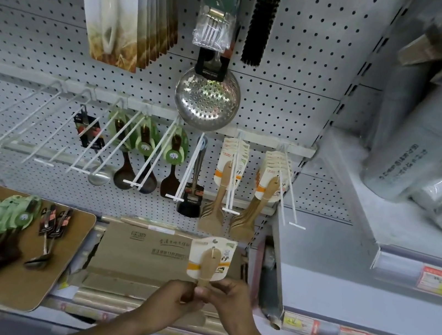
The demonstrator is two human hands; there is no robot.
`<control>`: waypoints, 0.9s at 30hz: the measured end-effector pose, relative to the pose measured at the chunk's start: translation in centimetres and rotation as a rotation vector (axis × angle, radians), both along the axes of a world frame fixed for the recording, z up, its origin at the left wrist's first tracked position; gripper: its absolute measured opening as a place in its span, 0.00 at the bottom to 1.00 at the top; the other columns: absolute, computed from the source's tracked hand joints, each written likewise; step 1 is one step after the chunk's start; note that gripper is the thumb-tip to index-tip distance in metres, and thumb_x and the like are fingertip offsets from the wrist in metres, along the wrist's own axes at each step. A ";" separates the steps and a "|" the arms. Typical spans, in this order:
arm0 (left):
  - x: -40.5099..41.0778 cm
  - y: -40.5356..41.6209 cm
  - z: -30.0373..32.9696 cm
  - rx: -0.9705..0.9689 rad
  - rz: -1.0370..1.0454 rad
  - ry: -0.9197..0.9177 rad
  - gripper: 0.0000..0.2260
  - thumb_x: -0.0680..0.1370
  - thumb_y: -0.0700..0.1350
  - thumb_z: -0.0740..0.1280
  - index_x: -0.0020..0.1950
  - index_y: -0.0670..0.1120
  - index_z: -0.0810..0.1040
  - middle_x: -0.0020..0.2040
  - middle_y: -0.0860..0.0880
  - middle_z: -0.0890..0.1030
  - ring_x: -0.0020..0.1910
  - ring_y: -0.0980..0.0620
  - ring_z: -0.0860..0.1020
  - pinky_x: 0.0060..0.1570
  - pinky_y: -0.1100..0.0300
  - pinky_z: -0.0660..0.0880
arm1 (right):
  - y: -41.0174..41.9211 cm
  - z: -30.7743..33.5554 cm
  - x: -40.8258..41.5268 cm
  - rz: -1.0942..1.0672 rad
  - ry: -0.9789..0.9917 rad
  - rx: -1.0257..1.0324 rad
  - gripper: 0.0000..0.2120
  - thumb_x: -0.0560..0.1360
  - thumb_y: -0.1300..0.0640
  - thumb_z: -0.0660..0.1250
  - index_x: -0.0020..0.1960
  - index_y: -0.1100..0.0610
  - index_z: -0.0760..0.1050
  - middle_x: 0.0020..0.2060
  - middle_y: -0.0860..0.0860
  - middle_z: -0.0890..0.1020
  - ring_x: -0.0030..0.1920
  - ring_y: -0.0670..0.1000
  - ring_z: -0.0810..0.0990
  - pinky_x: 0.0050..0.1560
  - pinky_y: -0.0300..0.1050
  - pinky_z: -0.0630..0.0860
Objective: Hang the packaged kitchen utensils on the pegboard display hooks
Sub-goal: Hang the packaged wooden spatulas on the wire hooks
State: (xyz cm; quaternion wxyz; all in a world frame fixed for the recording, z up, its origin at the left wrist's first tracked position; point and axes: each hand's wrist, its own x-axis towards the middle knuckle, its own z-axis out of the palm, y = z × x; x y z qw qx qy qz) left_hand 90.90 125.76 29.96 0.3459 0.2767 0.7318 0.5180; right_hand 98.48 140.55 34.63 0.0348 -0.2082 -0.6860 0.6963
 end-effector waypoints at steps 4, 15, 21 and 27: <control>-1.0 -0.8 -1.0 -0.088 0.047 0.061 0.09 0.76 0.44 0.70 0.44 0.59 0.84 0.45 0.57 0.86 0.45 0.62 0.81 0.48 0.60 0.76 | -0.2 0.4 -1.3 -0.011 0.003 0.013 0.09 0.67 0.68 0.77 0.34 0.56 0.85 0.33 0.58 0.85 0.34 0.52 0.82 0.41 0.45 0.79; -2.6 -0.9 -2.0 -0.237 0.061 0.246 0.11 0.72 0.56 0.68 0.48 0.52 0.84 0.43 0.57 0.85 0.43 0.61 0.82 0.47 0.58 0.79 | 0.1 0.0 -3.5 -0.059 -0.046 -0.011 0.07 0.67 0.68 0.77 0.44 0.59 0.85 0.41 0.55 0.87 0.44 0.54 0.86 0.48 0.50 0.83; -3.0 -0.1 -2.2 -0.269 0.082 0.256 0.06 0.75 0.50 0.71 0.44 0.49 0.84 0.42 0.56 0.85 0.39 0.60 0.82 0.44 0.61 0.77 | 0.6 -0.5 -4.0 -0.087 -0.021 -0.026 0.07 0.67 0.69 0.76 0.44 0.61 0.85 0.40 0.55 0.87 0.41 0.52 0.86 0.41 0.42 0.81; -3.4 0.7 -2.2 -0.341 0.085 0.283 0.09 0.74 0.50 0.71 0.35 0.59 0.78 0.40 0.59 0.84 0.37 0.63 0.81 0.36 0.70 0.70 | 1.2 -1.3 -4.5 -0.074 -0.039 -0.005 0.06 0.67 0.69 0.76 0.41 0.60 0.85 0.38 0.56 0.87 0.40 0.52 0.86 0.40 0.42 0.81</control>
